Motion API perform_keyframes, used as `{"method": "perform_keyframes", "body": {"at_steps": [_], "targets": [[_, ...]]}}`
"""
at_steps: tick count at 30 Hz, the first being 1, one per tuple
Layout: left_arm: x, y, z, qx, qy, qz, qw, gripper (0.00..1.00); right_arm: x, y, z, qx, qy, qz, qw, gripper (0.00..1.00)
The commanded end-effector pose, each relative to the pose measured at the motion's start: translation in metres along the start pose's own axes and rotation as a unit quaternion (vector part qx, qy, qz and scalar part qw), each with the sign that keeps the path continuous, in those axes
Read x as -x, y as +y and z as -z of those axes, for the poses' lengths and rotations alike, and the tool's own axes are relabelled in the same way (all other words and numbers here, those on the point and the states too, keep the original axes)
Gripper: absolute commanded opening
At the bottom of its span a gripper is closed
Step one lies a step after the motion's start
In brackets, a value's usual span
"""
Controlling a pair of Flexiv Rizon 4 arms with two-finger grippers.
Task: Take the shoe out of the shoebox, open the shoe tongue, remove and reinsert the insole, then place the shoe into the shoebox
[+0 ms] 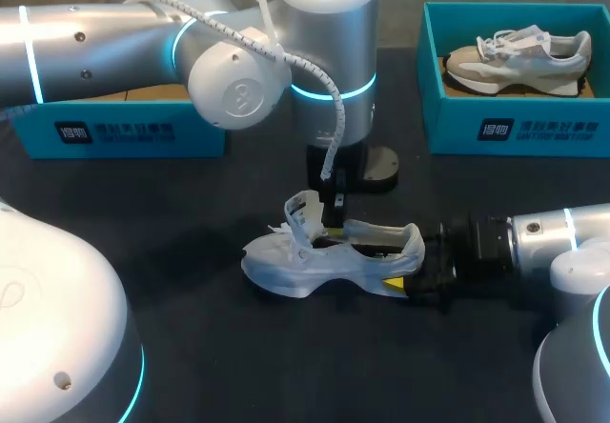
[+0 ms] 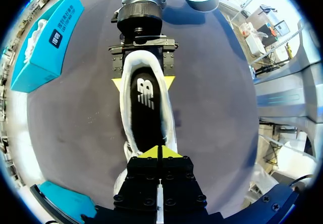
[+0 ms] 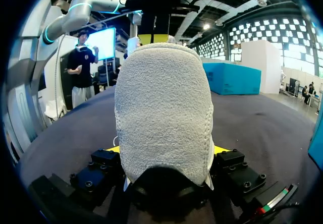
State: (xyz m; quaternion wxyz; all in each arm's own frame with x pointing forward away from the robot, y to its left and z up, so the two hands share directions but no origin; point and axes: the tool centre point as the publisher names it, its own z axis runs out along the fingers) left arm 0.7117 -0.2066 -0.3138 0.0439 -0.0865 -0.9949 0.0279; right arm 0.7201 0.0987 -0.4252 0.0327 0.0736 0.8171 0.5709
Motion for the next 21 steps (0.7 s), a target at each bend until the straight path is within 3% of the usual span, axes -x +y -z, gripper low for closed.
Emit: {"method": "perform_keyframes", "body": {"at_steps": [1,15,21], "targets": [[0.001,-0.010,-0.023,-0.008,-0.001,-0.006,1.000,0.00,0.000,-0.001,0.000,-0.001,-0.001,0.000,1.000,0.00],[0.023,-0.023,-0.059,-0.015,0.031,-0.007,0.999,0.00,0.000,-0.001,0.000,-0.001,-0.001,0.000,1.000,0.00],[0.019,-0.022,-0.076,-0.009,0.059,-0.009,0.998,0.00,0.000,-0.001,0.000,-0.001,-0.001,0.000,1.000,0.00]]}}
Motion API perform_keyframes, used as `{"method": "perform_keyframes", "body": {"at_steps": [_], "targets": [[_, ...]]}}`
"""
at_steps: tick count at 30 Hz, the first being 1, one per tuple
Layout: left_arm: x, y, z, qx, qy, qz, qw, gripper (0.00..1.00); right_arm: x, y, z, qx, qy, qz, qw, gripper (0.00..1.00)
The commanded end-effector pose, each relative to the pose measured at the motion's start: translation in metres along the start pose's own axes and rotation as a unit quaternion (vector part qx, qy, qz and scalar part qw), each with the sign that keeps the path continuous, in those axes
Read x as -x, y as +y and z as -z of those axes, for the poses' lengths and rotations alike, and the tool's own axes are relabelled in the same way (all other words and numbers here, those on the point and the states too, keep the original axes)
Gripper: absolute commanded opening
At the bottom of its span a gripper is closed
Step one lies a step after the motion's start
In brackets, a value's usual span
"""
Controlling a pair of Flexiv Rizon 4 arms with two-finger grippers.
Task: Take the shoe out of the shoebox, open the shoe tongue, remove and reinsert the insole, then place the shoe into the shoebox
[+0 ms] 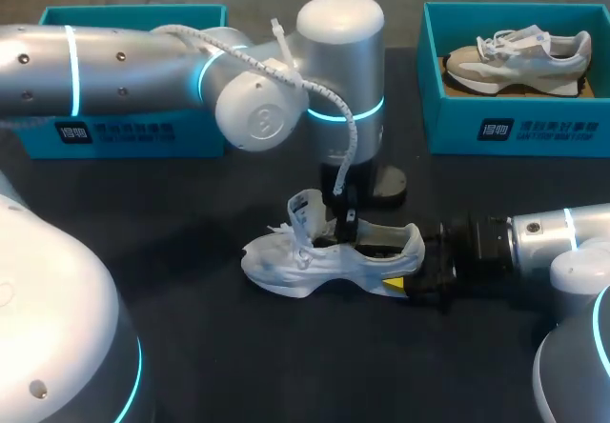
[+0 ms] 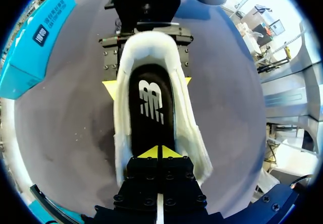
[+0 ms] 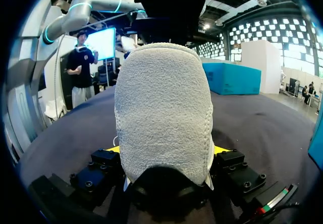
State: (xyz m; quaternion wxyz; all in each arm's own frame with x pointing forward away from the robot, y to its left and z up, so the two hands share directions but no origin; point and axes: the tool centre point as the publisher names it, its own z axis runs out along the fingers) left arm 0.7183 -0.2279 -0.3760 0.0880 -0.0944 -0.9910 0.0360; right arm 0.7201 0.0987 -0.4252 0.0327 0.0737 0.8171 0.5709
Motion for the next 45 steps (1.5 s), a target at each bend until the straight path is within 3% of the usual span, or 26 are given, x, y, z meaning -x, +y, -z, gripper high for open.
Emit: {"method": "perform_keyframes", "body": {"at_steps": [1,11,18,23,45], "targets": [[0.004,-0.005,-0.016,0.003,0.021,-0.002,1.000,0.00,0.000,-0.001,0.000,-0.001,-0.001,0.000,1.000,0.00],[-0.012,0.000,-0.037,0.004,0.058,0.001,0.998,0.00,0.000,-0.001,0.000,-0.001,-0.001,0.000,1.000,0.00],[-0.023,0.004,-0.033,0.006,0.051,-0.003,0.999,0.00,0.000,-0.001,0.000,-0.001,-0.001,0.000,1.000,0.00],[-0.033,0.004,-0.017,0.008,0.023,-0.013,1.000,0.00,0.000,-0.001,0.000,-0.001,-0.001,0.000,1.000,0.00],[-0.023,0.009,-0.043,0.017,-0.020,-0.007,1.000,0.00,0.000,-0.001,0.000,-0.001,-0.001,0.000,1.000,0.00]]}}
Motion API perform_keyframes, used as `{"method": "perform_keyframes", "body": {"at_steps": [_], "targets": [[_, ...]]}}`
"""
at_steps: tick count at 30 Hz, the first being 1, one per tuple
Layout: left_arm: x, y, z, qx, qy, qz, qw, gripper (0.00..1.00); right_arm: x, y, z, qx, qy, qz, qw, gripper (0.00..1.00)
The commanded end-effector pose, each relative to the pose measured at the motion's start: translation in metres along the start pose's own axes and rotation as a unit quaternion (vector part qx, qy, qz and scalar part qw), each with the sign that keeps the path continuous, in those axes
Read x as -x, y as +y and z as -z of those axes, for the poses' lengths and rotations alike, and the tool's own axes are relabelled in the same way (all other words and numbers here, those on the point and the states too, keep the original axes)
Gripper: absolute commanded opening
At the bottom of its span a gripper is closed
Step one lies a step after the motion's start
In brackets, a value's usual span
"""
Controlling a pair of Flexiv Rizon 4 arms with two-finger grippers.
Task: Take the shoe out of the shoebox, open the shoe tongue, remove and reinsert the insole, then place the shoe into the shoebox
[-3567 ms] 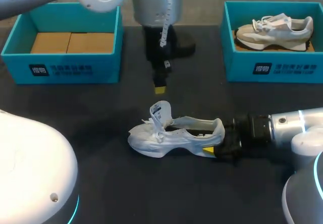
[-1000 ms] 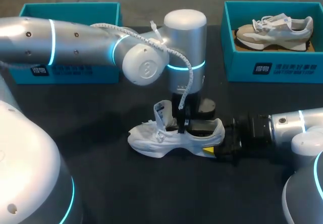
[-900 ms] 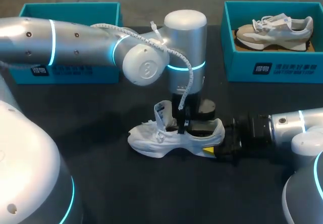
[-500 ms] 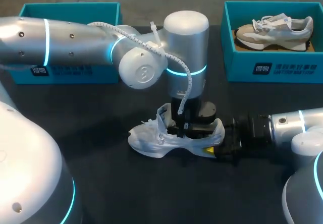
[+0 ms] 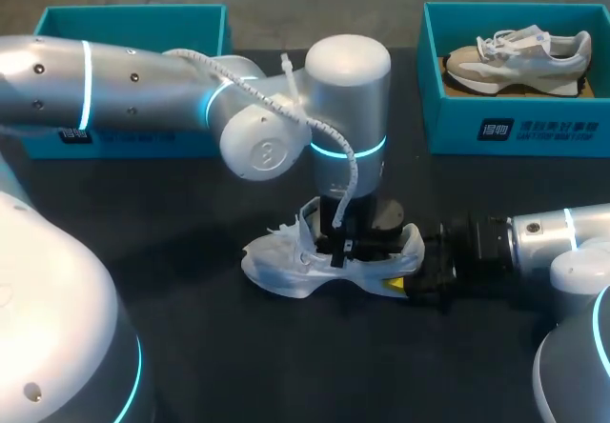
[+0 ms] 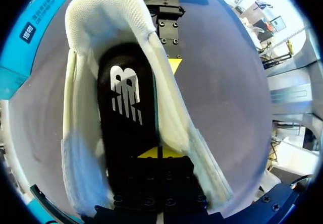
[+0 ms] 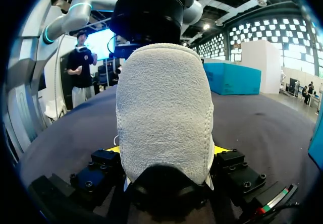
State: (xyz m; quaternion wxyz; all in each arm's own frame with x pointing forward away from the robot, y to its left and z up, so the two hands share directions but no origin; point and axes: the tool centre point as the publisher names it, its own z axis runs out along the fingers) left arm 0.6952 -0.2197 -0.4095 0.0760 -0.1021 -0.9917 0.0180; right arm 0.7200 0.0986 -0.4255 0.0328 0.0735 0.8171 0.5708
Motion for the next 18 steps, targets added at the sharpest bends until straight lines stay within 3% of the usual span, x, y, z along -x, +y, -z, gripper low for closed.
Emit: {"method": "perform_keyframes", "body": {"at_steps": [1,3,4,8,18], "targets": [[-0.0052,0.0018,-0.0068,-0.002,-0.015,-0.001,1.000,0.00,0.0004,-0.0007,-0.0003,-0.001,-0.001,0.000,1.000,0.00],[-0.0052,0.0010,-0.0066,-0.003,-0.019,-0.001,1.000,0.00,0.0004,-0.0007,-0.0003,-0.001,-0.001,0.000,1.000,0.00],[-0.0051,0.0007,-0.0057,-0.003,-0.024,0.001,1.000,0.08,0.0004,-0.0007,-0.0003,-0.001,-0.001,0.000,1.000,0.00],[-0.0047,-0.0005,-0.0048,-0.006,-0.033,0.002,0.999,0.10,0.0004,-0.0007,-0.0003,-0.001,-0.001,0.000,1.000,0.00],[-0.0017,-0.0004,-0.0054,-0.007,-0.071,-0.002,0.997,0.32,0.0004,-0.0007,-0.0003,-0.001,-0.001,0.000,1.000,0.00]]}}
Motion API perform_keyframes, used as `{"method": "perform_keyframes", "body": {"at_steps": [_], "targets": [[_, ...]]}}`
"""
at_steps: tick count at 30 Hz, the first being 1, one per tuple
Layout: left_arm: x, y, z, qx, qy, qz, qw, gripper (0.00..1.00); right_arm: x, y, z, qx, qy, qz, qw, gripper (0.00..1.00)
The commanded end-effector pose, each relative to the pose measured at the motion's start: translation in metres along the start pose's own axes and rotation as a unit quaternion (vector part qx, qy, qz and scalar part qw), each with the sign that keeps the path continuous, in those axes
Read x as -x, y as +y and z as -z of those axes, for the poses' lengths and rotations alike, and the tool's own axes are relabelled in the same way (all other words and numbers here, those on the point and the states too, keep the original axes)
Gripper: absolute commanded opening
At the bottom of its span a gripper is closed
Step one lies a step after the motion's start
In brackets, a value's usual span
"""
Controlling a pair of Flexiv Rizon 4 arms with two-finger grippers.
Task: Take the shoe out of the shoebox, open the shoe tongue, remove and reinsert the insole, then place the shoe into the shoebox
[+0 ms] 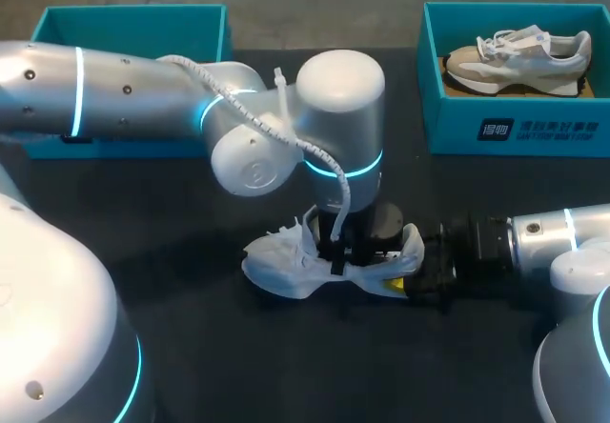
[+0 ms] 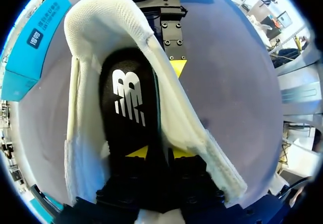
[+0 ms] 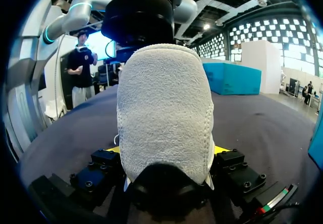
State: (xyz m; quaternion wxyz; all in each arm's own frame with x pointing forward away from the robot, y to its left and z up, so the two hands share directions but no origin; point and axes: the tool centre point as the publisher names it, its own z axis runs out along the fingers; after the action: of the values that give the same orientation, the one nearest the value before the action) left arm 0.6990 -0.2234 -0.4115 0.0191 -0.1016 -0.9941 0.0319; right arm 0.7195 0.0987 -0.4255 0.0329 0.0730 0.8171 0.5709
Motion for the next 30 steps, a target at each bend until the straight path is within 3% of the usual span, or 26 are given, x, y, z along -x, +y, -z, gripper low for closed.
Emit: {"method": "perform_keyframes", "body": {"at_steps": [1,16,30], "targets": [[-0.005,0.003,-0.005,0.001,-0.013,-0.001,1.000,0.33,0.001,-0.001,0.000,-0.001,-0.001,-0.001,1.000,0.00],[0.020,-0.001,-0.017,0.000,-0.057,-0.005,0.998,0.31,0.001,-0.001,0.000,-0.001,-0.001,-0.001,1.000,0.00],[0.030,-0.001,-0.006,-0.002,-0.089,-0.025,0.996,0.29,0.001,-0.001,0.000,-0.001,-0.001,-0.001,1.000,0.00]]}}
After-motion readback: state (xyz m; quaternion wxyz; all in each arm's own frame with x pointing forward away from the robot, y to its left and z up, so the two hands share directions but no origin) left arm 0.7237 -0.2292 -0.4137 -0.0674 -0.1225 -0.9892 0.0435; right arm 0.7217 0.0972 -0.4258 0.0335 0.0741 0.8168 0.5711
